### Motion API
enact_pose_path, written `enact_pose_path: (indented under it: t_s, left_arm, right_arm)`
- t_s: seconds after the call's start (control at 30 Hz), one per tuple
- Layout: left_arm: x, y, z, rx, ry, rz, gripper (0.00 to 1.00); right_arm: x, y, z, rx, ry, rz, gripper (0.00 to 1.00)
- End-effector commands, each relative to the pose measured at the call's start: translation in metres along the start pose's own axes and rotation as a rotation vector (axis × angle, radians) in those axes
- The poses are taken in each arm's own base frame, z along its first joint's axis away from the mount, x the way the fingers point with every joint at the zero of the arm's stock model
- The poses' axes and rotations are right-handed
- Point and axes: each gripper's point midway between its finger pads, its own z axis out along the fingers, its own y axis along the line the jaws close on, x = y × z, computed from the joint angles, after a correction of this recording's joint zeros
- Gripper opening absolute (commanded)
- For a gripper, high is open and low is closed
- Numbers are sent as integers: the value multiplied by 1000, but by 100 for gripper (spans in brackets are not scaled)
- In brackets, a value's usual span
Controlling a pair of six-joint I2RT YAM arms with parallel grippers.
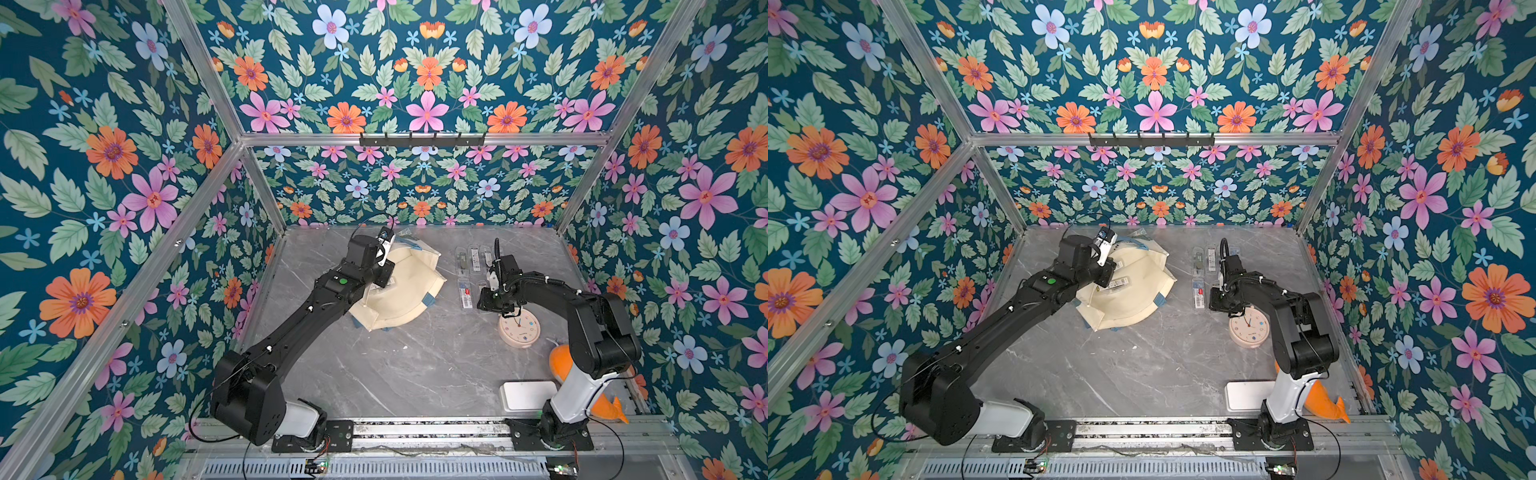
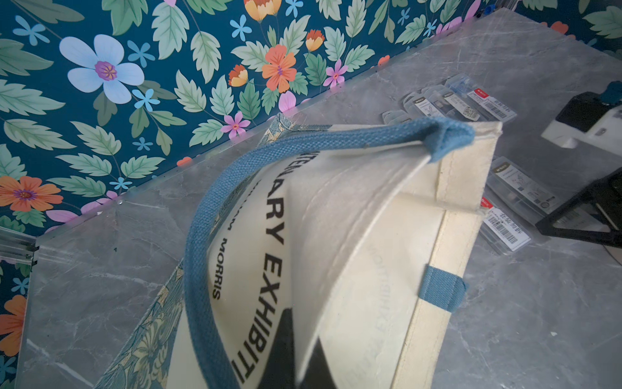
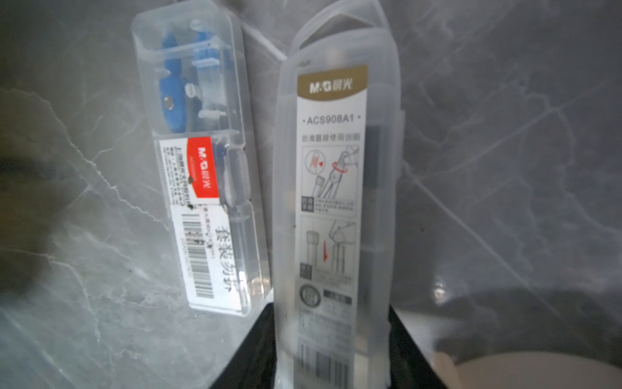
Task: Take out the compass set from the canvas bag
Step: Place the compass set at the center of the board.
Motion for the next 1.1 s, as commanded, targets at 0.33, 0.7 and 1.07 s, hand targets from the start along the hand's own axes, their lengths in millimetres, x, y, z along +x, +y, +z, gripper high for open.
enact_pose_path:
  t_s: [0.33, 0.7, 1.07]
  left_arm:
    - [-5, -2, 1, 15, -18, 0, 0]
    - [-5, -2, 0, 16, -22, 0, 0]
    - [-6, -3, -2, 20, -26, -3, 0]
  right_arm:
    - [-6, -1, 0, 18, 16, -33, 47]
    - [-12, -2, 6, 33, 33, -36, 52]
    - [-18, -3, 7, 47, 32, -51, 48]
